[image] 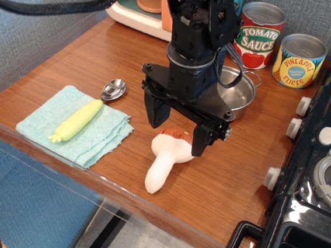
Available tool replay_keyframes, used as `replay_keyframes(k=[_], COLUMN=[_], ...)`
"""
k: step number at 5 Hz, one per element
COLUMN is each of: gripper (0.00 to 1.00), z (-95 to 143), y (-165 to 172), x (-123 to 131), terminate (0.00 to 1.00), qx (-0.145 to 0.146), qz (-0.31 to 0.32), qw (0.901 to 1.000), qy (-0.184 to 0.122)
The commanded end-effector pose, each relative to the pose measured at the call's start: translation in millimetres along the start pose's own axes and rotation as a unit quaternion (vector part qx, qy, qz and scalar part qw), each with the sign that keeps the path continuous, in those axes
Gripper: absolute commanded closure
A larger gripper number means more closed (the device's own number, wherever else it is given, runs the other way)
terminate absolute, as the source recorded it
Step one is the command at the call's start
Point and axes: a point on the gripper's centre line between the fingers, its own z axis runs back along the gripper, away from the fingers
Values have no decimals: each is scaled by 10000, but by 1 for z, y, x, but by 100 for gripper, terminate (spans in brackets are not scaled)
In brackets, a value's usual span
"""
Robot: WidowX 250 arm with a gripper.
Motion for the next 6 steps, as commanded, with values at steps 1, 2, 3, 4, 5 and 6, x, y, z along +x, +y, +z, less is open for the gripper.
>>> replay_keyframes(k=[1, 2, 3, 4, 5, 6], gripper=[0, 0, 0, 0, 0, 0], z=[0, -1, 1, 5, -10, -24], y=[0, 25, 48, 81, 116, 134], x=[0, -3, -5, -9, -21, -29], terminate=[0, 0, 0, 0, 0, 0], qx=[0, 129, 279, 421, 516, 500], qz=[0, 439, 764, 1287, 1569, 1688], qw=[10000, 9989, 9967, 9908, 9861, 9840], qy=[0, 42, 55, -4, 150, 267])
